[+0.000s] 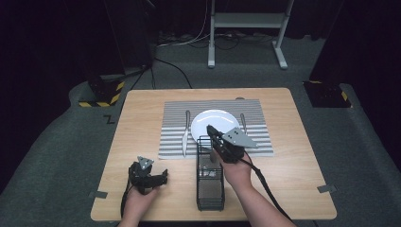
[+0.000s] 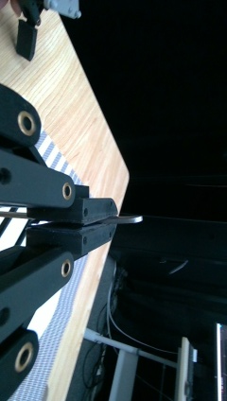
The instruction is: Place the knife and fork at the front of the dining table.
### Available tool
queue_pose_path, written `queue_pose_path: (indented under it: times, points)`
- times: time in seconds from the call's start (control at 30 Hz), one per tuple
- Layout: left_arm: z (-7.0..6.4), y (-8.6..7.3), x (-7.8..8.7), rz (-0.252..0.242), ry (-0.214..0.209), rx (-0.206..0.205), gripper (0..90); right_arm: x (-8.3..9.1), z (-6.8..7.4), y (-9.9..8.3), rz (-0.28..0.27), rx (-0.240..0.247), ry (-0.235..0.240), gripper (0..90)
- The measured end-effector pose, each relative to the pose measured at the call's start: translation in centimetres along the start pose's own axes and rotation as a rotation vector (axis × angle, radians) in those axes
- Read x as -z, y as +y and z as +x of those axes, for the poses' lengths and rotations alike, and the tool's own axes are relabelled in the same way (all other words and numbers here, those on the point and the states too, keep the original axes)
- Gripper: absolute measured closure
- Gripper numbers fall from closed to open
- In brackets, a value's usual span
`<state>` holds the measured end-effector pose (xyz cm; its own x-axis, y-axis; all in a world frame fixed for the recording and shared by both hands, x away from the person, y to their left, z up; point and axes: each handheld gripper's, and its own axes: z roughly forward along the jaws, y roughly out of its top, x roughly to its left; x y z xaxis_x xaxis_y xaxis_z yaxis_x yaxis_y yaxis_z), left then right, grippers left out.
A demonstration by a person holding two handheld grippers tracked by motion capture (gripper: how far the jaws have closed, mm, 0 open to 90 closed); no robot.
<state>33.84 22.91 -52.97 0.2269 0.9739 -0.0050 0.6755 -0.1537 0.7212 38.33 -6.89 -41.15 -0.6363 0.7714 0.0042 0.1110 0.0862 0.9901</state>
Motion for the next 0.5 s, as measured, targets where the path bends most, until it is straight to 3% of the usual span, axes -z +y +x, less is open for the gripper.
queue_pose_path:
  times: [0.3, 0.5]
  points:
    - [0.0, 0.0, 0.0, 0.000, 0.000, 0.000, 6.3, 1.4, 0.5, 1.8, -0.057, 0.008, 0.018, 87.6]
    - [0.0, 0.0, 0.0, 0.000, 0.000, 0.000, 6.3, 2.9, 1.0, 3.8, -0.125, 0.023, 0.030, 87.6]
